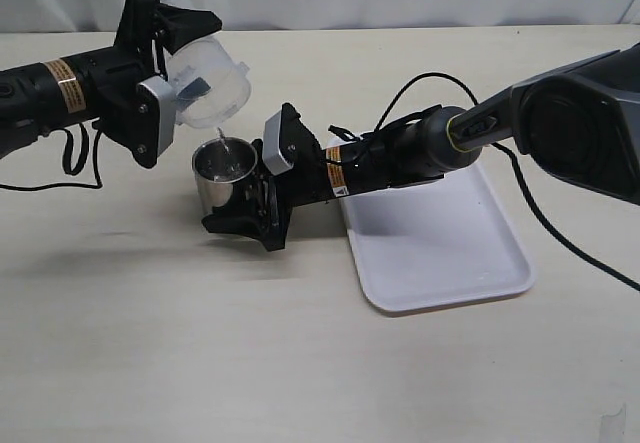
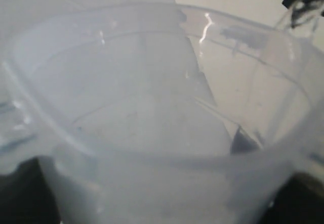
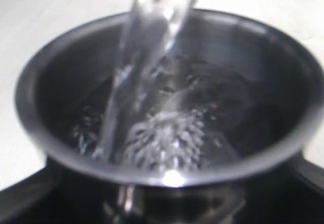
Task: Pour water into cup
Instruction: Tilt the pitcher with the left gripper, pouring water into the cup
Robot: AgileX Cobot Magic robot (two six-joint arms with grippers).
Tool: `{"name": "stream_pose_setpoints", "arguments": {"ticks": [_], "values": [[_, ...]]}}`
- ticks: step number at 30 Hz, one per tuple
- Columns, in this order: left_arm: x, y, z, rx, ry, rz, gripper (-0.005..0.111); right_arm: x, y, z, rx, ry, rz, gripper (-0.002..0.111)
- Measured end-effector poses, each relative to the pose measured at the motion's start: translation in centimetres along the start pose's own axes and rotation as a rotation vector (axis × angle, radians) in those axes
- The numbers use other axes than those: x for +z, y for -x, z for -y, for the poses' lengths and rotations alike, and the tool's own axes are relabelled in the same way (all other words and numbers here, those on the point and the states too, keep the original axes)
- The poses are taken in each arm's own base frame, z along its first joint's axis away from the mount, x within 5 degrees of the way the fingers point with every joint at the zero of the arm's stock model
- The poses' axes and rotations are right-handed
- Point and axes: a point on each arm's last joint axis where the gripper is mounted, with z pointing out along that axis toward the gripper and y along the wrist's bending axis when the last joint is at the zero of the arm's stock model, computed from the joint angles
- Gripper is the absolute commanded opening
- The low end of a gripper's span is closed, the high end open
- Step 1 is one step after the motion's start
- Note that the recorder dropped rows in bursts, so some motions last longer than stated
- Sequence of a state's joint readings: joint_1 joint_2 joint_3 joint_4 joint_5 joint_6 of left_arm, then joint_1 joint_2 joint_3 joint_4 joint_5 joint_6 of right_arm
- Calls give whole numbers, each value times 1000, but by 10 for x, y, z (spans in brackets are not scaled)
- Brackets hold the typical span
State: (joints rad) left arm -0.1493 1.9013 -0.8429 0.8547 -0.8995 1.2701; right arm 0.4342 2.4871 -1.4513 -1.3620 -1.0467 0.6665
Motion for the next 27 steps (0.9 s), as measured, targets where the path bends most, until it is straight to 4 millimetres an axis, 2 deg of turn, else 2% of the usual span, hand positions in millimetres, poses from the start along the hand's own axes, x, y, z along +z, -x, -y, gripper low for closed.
{"name": "stream_pose_setpoints", "arguments": {"ticks": [27], "values": [[0,-5,-1,108,10,-53,0,0,0,0,0,0,0,4]]}}
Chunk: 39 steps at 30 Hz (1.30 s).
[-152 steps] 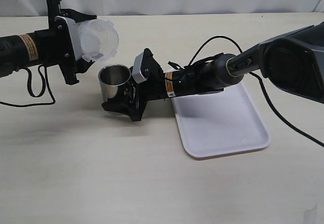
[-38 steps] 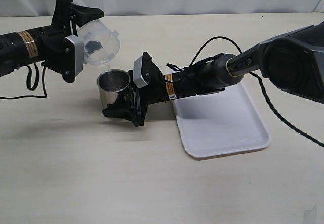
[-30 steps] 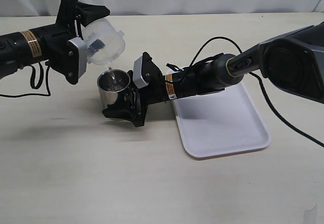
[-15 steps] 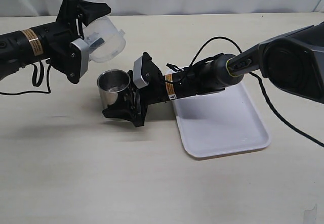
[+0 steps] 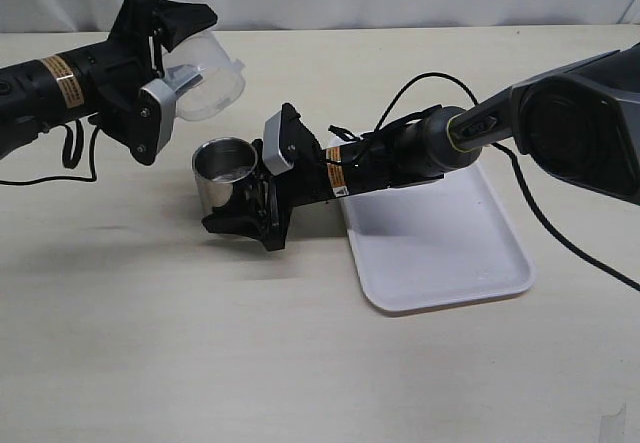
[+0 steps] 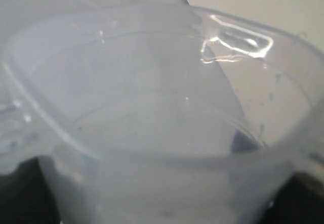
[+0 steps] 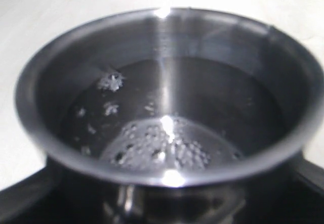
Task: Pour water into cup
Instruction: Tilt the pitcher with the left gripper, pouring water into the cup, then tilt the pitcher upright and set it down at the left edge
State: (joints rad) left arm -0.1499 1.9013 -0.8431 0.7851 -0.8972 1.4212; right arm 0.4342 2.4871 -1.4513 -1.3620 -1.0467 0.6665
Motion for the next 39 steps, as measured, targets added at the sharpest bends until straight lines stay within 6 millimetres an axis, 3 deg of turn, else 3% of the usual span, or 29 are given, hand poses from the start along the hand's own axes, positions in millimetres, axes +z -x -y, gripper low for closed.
{"name": "stream_pose_setpoints", "arguments": {"ticks": [12,18,24,28,33,39], "values": [[-2,4,0,-2,29,11,0,0,-1,0,0,-5,-7,4],[-2,1,-2,-183,51,-14,0,0,-1,0,-9,-5,-7,4],[-4,-16,-2,-654,122,-176,0,0,0,2,-8,-22,3,4],[-5,-37,-6,-1088,258,-325,0,0,0,2,-9,-22,4,4],[-4,-69,-10,-1466,337,-385,0,0,2,4,-6,-43,17,4],[6,-109,13,-1794,398,-473,0,0,4,7,4,-72,39,4]]}}
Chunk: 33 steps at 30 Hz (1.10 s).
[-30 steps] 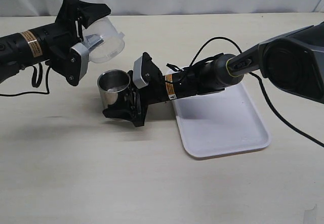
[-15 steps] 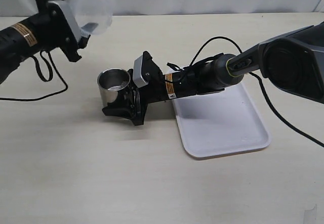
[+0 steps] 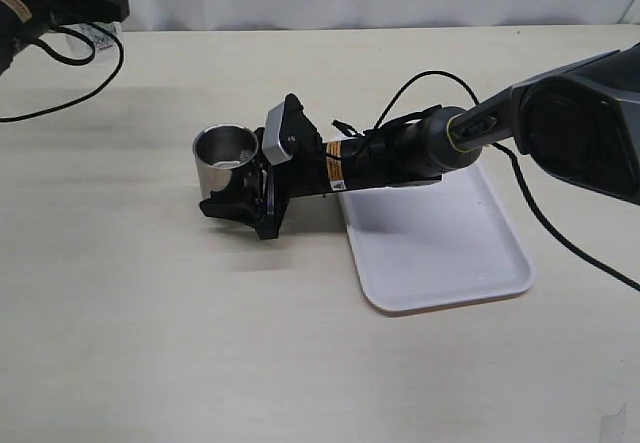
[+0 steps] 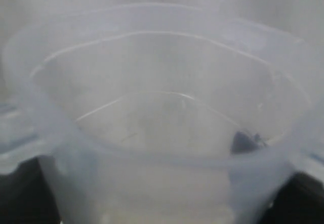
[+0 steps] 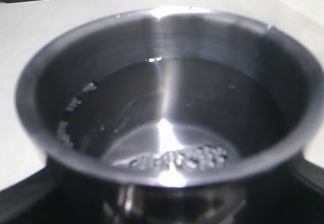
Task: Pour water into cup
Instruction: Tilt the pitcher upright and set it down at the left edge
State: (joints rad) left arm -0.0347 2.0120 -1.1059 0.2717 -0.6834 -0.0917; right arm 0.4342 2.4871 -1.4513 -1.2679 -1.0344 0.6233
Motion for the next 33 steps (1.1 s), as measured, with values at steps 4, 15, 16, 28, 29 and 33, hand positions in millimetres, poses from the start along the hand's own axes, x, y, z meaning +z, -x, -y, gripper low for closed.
{"name": "stream_pose_setpoints", "arguments": {"ticks": [4,15,16,28,29,33], "values": [[22,-20,-12,-57,23,-42,0,0,0,0,0,-3,2,4],[51,-59,-13,-78,21,-101,0,0,0,0,0,-4,1,4],[51,-60,-13,-87,20,-96,0,0,0,0,0,-4,1,4],[62,-60,-37,-139,50,-83,0,0,0,0,-2,-4,0,4],[63,-67,-35,-141,37,-100,0,0,0,0,-2,-4,0,4],[64,-74,-33,-149,27,-103,0,0,0,0,-4,-4,0,4]]}}
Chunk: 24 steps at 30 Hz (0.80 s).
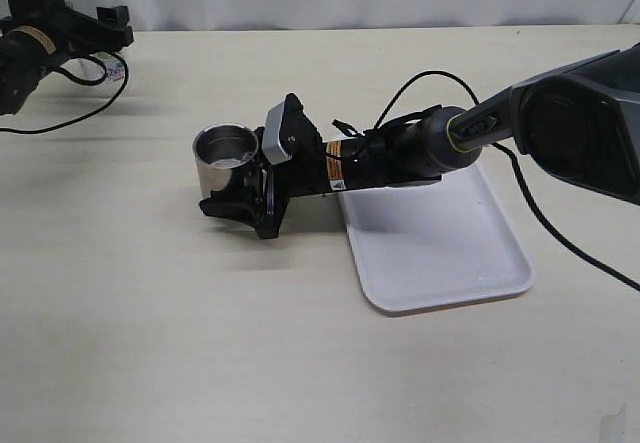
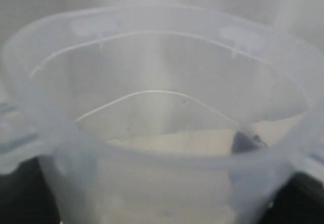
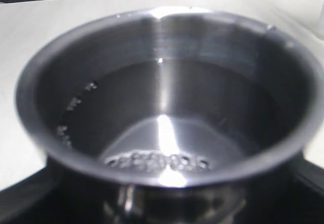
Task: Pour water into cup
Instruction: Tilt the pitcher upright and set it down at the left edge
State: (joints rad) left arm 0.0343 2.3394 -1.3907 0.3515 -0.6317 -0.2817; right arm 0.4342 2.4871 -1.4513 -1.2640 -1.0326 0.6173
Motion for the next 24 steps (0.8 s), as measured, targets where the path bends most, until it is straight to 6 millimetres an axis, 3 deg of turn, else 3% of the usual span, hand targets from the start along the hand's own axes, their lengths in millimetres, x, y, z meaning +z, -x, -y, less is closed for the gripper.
{"name": "stream_pose_setpoints", "arguments": {"ticks": [3,8,9,12,15,24], "values": [[0,0,0,-1,0,0,5,0,0,0,0,0,0,4],[0,0,0,10,-2,-1,51,0,0,0,0,0,0,4],[0,0,0,22,-4,1,65,0,0,0,0,0,0,4],[0,0,1,39,-11,-1,89,0,0,0,0,0,0,4],[0,-2,1,44,-8,-24,99,0,0,0,0,0,0,4],[-1,-10,0,45,2,-84,99,0,0,0,0,0,0,4]]}}
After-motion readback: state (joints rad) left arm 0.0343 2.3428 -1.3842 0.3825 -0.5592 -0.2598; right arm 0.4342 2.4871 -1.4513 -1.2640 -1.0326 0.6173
